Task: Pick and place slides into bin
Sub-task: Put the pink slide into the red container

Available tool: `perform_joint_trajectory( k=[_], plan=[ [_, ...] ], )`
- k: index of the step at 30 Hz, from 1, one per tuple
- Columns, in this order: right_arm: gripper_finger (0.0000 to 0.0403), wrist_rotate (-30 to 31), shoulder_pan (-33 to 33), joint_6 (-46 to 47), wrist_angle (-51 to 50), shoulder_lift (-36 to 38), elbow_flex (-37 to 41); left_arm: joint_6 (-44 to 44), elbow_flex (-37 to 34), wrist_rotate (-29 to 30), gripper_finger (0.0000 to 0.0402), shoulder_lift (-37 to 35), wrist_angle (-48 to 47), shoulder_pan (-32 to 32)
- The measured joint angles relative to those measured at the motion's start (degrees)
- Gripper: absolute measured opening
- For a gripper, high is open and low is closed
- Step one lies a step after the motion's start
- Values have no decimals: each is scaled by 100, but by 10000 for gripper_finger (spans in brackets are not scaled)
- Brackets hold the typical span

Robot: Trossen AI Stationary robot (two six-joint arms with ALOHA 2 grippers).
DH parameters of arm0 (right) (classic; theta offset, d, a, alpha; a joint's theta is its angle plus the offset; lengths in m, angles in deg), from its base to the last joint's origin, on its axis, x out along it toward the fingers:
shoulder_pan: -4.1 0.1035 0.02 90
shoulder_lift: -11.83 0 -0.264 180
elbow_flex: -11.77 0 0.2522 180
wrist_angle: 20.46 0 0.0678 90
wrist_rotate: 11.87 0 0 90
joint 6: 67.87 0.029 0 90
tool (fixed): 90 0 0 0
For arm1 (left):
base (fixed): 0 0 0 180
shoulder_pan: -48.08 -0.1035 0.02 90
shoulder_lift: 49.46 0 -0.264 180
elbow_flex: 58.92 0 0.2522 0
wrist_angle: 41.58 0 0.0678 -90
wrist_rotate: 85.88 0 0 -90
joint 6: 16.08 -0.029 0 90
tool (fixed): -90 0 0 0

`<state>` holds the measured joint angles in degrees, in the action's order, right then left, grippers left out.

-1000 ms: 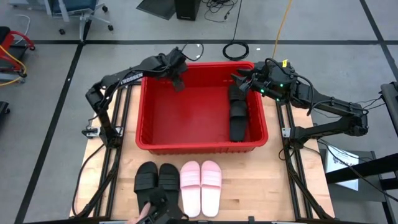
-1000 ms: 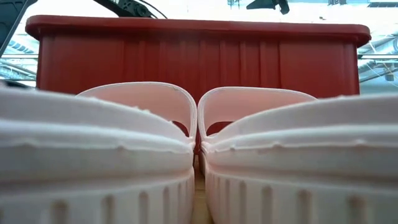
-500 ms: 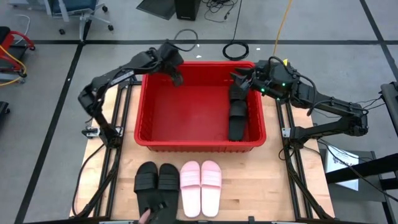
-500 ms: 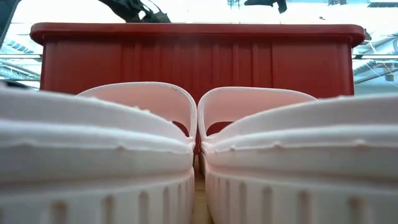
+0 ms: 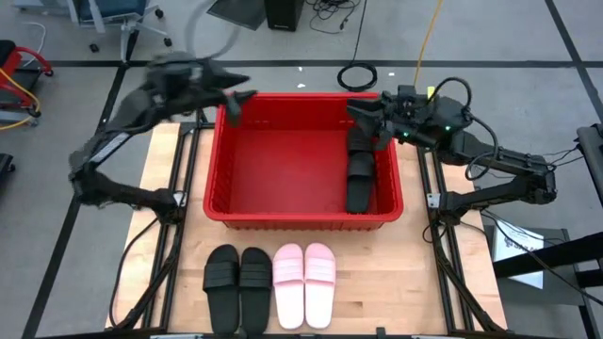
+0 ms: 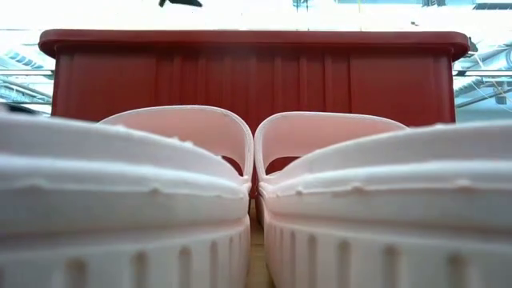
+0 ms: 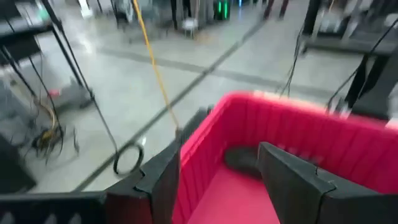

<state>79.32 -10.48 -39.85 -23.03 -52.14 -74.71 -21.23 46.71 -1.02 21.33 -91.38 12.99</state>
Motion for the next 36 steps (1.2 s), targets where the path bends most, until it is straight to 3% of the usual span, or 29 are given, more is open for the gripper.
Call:
perform_joint_trajectory(
  k=[4,10,14,21,26,30,36],
  plan=[
    [171,-169,339,152,1217,-226,2,193,0,-56,214,-560,0,112],
    [171,-152,855,-58,3287,-670,1,712,-2,-715,214,-1124,33,257],
    [171,-135,1274,-129,4210,-981,1,792,-4,-1034,214,-1374,103,440],
    [171,27,2173,-978,5374,-1477,-206,1065,-4,-1020,214,-1669,529,778],
    [171,1,2788,-1802,4707,-1667,-1040,1381,-4,-987,214,-1714,668,1063],
    [171,51,3275,-2268,3161,-1735,-1851,1794,-7,-1038,214,-1709,929,1308],
    [171,624,3973,-2628,1159,-2048,-3050,2328,-6,-1557,214,-1722,1684,1738]
  ],
)
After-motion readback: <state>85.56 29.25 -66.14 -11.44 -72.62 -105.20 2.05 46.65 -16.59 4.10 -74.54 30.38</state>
